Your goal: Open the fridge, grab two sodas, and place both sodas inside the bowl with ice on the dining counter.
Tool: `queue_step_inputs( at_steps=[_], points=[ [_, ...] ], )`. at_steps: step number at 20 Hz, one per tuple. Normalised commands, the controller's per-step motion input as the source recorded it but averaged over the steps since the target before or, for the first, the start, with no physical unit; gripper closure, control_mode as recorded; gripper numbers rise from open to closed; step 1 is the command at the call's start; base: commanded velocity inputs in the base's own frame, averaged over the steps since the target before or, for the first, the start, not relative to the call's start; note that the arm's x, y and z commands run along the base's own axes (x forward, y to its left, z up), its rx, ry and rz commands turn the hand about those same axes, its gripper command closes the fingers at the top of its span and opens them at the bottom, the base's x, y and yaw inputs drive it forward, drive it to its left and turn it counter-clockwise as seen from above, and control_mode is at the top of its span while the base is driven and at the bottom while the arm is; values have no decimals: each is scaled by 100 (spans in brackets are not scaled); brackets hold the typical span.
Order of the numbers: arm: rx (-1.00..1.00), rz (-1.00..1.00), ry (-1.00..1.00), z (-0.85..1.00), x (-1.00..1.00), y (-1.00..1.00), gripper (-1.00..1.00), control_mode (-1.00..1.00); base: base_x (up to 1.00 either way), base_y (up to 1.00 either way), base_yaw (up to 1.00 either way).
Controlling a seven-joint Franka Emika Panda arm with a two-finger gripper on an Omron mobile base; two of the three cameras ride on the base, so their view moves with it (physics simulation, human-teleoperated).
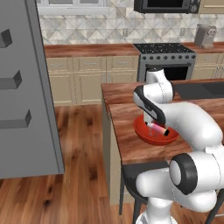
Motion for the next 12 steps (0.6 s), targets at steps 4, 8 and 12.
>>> queue_step_inputs(
  at_steps=[4, 8, 12],
  points=[
    [0, 8, 7, 0, -28, 1, 100, -100, 0, 0, 0],
    [0, 6, 7, 0, -37, 14, 100, -100, 0, 0, 0],
    [0, 5, 7, 0, -32, 17, 100, -100, 0, 0, 0]
  ],
)
